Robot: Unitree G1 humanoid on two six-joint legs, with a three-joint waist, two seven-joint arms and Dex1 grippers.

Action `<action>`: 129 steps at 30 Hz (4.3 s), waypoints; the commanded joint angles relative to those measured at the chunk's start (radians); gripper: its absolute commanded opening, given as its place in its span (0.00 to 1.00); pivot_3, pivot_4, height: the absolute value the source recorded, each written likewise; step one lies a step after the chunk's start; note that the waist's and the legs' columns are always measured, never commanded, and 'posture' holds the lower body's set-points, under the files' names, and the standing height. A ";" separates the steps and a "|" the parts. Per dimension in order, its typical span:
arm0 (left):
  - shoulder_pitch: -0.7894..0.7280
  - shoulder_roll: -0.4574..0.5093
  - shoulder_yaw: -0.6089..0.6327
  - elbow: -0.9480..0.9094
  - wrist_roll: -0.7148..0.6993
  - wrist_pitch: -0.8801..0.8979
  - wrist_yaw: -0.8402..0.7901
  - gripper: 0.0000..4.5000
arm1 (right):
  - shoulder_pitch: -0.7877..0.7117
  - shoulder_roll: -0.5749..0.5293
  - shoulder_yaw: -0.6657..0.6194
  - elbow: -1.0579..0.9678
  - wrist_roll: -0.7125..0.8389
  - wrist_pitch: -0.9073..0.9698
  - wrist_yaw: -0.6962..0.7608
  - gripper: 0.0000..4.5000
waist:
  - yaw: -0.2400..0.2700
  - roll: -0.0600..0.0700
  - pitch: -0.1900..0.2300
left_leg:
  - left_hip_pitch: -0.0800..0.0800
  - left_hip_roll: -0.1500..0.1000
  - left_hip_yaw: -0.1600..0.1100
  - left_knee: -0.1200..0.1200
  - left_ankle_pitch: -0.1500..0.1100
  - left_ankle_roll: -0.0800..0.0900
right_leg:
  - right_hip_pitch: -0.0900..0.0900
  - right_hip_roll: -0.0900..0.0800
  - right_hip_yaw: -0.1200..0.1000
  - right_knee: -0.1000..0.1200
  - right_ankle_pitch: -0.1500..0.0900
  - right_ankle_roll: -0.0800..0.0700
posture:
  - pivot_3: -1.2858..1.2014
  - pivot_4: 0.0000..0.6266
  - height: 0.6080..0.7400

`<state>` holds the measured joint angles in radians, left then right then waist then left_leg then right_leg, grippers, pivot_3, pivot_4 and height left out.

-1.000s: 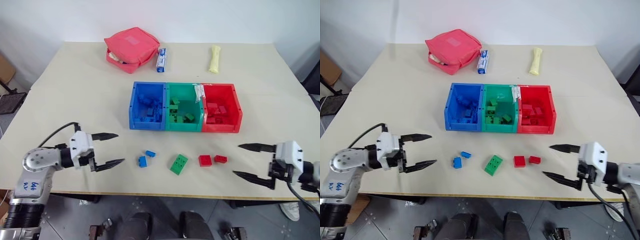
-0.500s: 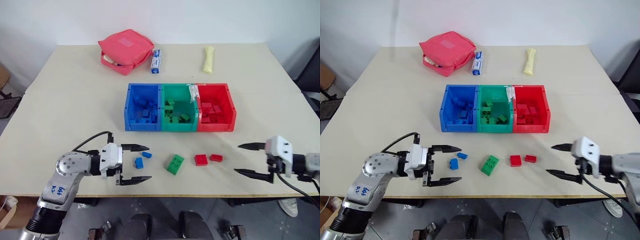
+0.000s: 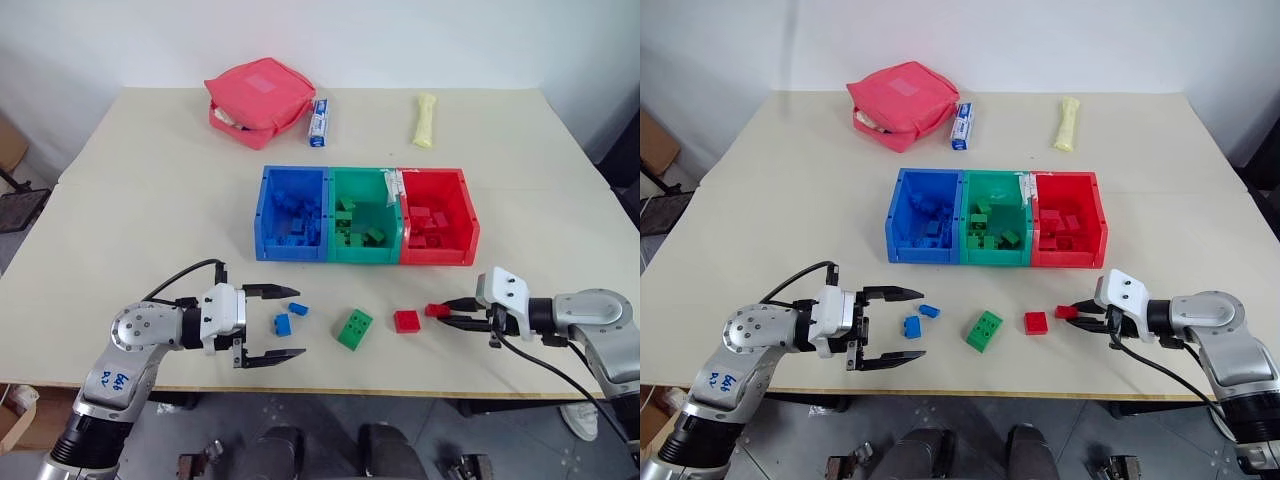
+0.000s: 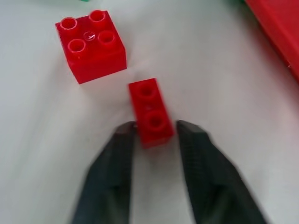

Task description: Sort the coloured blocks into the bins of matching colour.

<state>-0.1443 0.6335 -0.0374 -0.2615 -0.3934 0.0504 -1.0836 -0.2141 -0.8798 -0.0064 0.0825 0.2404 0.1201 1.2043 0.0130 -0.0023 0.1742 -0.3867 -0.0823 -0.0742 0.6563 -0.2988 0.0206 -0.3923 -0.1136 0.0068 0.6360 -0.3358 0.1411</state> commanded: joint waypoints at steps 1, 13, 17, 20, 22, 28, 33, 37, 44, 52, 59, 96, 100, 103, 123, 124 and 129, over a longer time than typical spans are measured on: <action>-0.008 -0.035 0.031 -0.007 -0.034 -0.006 0.037 1.00 | 0.020 0.043 -0.122 -0.062 0.153 0.001 0.009 0.10 | 0.002 0.000 0.000 | 0.000 0.000 0.000 0.000 0.000 0.000 | 0.000 0.000 0.000 0.000 0.000 0.000 | 0.52 0.24 1.00; -0.046 -0.093 0.081 -0.001 -0.073 0.087 0.150 1.00 | -0.299 0.117 -0.199 0.067 0.137 0.135 -0.295 0.10 | -0.002 0.000 0.000 | 0.000 0.000 0.001 0.000 -0.001 -0.001 | -0.002 0.001 -0.001 0.001 0.000 0.000 | 0.52 0.24 1.00; -0.041 -0.084 0.092 0.001 -0.062 0.078 0.155 1.00 | -0.419 0.150 -0.145 0.160 0.072 0.111 -0.339 0.40 | -0.012 0.000 0.000 | -0.001 0.000 0.001 0.000 0.000 -0.001 | -0.002 0.001 -0.001 0.001 0.000 0.000 | 0.52 0.24 1.00; -0.045 -0.084 0.087 0.008 -0.061 0.079 0.153 1.00 | -0.410 0.140 -0.147 0.153 0.064 0.120 -0.340 0.62 | -0.010 0.000 0.000 | -0.001 0.000 0.000 0.000 0.000 -0.001 | -0.002 0.001 -0.001 0.001 0.000 0.000 | 0.52 0.24 1.00; -0.044 -0.079 0.079 0.013 -0.057 0.075 0.143 1.00 | -0.372 0.120 -0.166 0.123 0.076 0.130 -0.327 0.77 | -0.009 0.000 0.000 | -0.002 0.000 -0.001 0.000 -0.001 -0.001 | -0.002 0.000 -0.001 0.001 0.000 0.000 | 0.52 0.24 1.00; -0.052 -0.051 0.052 0.054 -0.024 0.007 0.067 1.00 | -0.145 0.067 -0.300 -0.084 0.242 0.080 -0.136 0.99 | -0.005 0.000 0.000 | -0.003 0.000 -0.001 -0.001 -0.001 0.000 | -0.002 0.000 -0.001 -0.001 0.000 0.000 | 0.52 0.24 1.00; -0.059 -0.005 -0.002 0.112 0.011 -0.048 -0.049 1.00 | 0.105 -0.051 -0.375 -0.154 0.237 0.119 -0.026 0.99 | -0.002 0.000 0.000 | -0.001 0.000 0.001 0.000 -0.001 0.000 | -0.001 0.000 -0.001 -0.001 0.000 0.000 | 0.52 0.24 1.00; -0.055 0.030 -0.025 0.162 0.046 -0.113 -0.105 1.00 | 0.220 -0.089 -0.361 -0.148 0.206 0.080 0.028 0.99 | -0.007 0.000 0.000 | 0.000 0.001 0.001 -0.002 -0.001 0.000 | 0.000 0.001 0.000 -0.002 0.000 0.000 | 0.52 0.24 1.00; -0.043 0.033 -0.009 0.157 0.041 -0.106 -0.098 1.00 | 0.110 -0.019 -0.119 -0.153 0.122 0.016 0.072 0.99 | -0.019 0.000 0.000 | 0.001 0.002 0.002 -0.002 -0.001 0.000 | 0.000 0.001 0.000 -0.002 0.000 0.000 | 0.52 0.24 1.00; -0.015 0.030 -0.005 0.108 0.046 -0.093 -0.058 1.00 | -0.116 0.112 0.152 -0.043 -0.015 0.027 0.073 0.90 | -0.012 0.000 0.000 | 0.000 0.001 0.001 -0.001 -0.001 0.000 | -0.001 0.001 0.000 -0.003 0.000 0.000 | 0.52 0.24 1.00; 0.023 0.043 0.015 0.062 0.038 -0.074 -0.026 1.00 | -0.141 0.084 0.126 -0.032 -0.008 0.028 0.092 0.40 | -0.011 0.000 0.000 | -0.001 0.001 -0.001 -0.002 -0.001 0.000 | 0.000 0.001 0.000 -0.004 0.000 0.000 | 0.52 0.24 1.00; -0.038 0.028 0.079 0.153 -0.022 -0.006 -0.009 1.00 | -0.106 -0.023 -0.108 0.062 0.076 -0.120 0.143 0.99 | -0.016 0.000 0.000 | -0.002 0.001 0.002 -0.002 -0.001 0.000 | -0.003 0.001 -0.001 -0.001 0.000 -0.001 | 0.52 0.24 1.00; -0.057 0.037 0.095 0.208 -0.014 -0.043 -0.035 1.00 | -0.075 0.008 -0.056 0.036 0.071 -0.156 0.159 0.99 | -0.020 0.000 0.000 | 0.000 0.002 0.003 -0.002 -0.001 -0.001 | -0.002 0.001 -0.001 0.000 0.000 -0.001 | 0.52 0.24 1.00; -0.060 0.036 0.114 0.210 -0.044 -0.048 -0.052 1.00 | -0.108 0.037 0.003 0.027 0.056 -0.168 0.185 0.99 | -0.021 0.000 0.000 | 0.000 0.003 0.003 -0.002 -0.001 -0.001 | -0.002 0.002 -0.001 0.000 0.000 -0.001 | 0.52 0.24 1.00; 0.081 0.045 0.116 0.101 -0.043 -0.045 -0.059 1.00 | -0.545 0.361 0.463 0.334 -0.223 -0.379 0.337 0.95 | -0.016 0.000 0.000 | 0.000 0.002 -0.001 -0.002 -0.001 -0.002 | -0.002 0.001 -0.002 0.000 0.000 -0.002 | 0.52 0.24 1.00; 0.080 0.045 0.116 0.101 -0.042 -0.046 -0.055 1.00 | -0.539 0.350 0.465 0.327 -0.220 -0.367 0.350 0.91 | -0.017 0.000 0.000 | 0.000 0.002 -0.001 -0.002 -0.001 -0.001 | -0.002 0.001 -0.002 0.000 0.000 -0.002 | 0.52 0.24 1.00; 0.066 0.045 0.118 0.114 -0.043 -0.046 -0.049 1.00 | -0.505 0.303 0.443 0.280 -0.179 -0.334 0.363 0.57 | -0.017 0.000 0.000 | 0.000 0.002 -0.001 -0.002 -0.001 -0.002 | -0.002 0.002 -0.002 0.000 0.000 -0.002 | 0.52 0.24 1.00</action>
<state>-0.0718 0.6782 0.0680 -0.1310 -0.4294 0.0109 -1.1358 -0.7327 -0.5489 0.4499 0.3776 0.0619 -0.2322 1.5207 -0.0036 -0.0021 0.1744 -0.3865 -0.0800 -0.0753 0.6549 -0.2999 0.0184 -0.3938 -0.1120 0.0045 0.6363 -0.3356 0.1393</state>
